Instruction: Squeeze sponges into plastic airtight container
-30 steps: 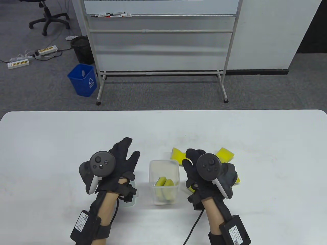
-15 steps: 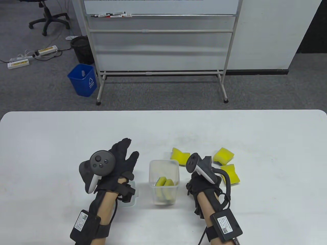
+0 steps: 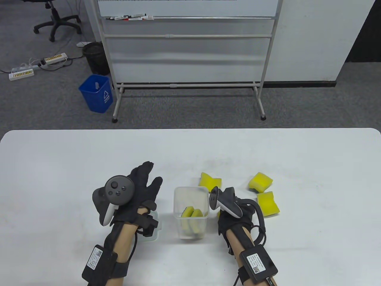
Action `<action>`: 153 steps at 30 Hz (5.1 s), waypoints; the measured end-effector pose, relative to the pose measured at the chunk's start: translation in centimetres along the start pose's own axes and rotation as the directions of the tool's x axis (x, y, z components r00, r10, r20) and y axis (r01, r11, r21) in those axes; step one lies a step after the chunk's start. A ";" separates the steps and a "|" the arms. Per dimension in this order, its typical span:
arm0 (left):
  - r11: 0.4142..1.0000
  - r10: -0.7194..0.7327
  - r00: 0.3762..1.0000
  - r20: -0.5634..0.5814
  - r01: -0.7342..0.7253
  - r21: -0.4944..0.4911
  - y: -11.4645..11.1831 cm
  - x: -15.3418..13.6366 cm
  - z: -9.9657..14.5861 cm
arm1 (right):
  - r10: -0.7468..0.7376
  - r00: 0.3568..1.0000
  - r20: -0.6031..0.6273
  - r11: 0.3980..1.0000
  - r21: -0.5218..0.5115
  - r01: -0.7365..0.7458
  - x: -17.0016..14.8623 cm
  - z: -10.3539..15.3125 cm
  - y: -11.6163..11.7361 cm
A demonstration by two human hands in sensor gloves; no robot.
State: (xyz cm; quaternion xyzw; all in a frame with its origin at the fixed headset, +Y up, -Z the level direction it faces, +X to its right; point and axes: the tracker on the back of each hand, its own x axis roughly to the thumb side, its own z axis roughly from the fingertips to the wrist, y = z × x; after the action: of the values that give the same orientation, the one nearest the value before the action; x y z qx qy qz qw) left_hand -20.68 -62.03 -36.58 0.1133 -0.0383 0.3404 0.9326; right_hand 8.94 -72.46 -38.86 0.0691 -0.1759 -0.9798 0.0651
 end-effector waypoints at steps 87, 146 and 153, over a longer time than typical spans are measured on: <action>0.989 0.048 0.885 0.464 0.023 -0.145 -1.0 5.3 1.1 | -0.519 0.412 0.749 0.344 -0.258 0.903 -0.6 10.7 -9.6; 0.992 -0.081 0.960 0.268 0.103 -0.068 0.4 2.0 0.2 | -0.569 0.802 -0.179 0.806 -0.315 0.501 -11.9 1.5 -4.3; 0.991 -0.075 0.963 0.259 0.100 -0.084 0.2 1.9 0.1 | -0.440 0.850 -0.289 0.886 0.011 0.463 -11.2 -2.0 0.0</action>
State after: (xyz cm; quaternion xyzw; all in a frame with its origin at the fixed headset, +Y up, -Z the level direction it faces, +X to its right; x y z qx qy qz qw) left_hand -19.34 -60.69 -36.13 0.1127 -0.1695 0.2790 0.9385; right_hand 20.22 -71.44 -39.43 0.2481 -0.1829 -0.9401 -0.1457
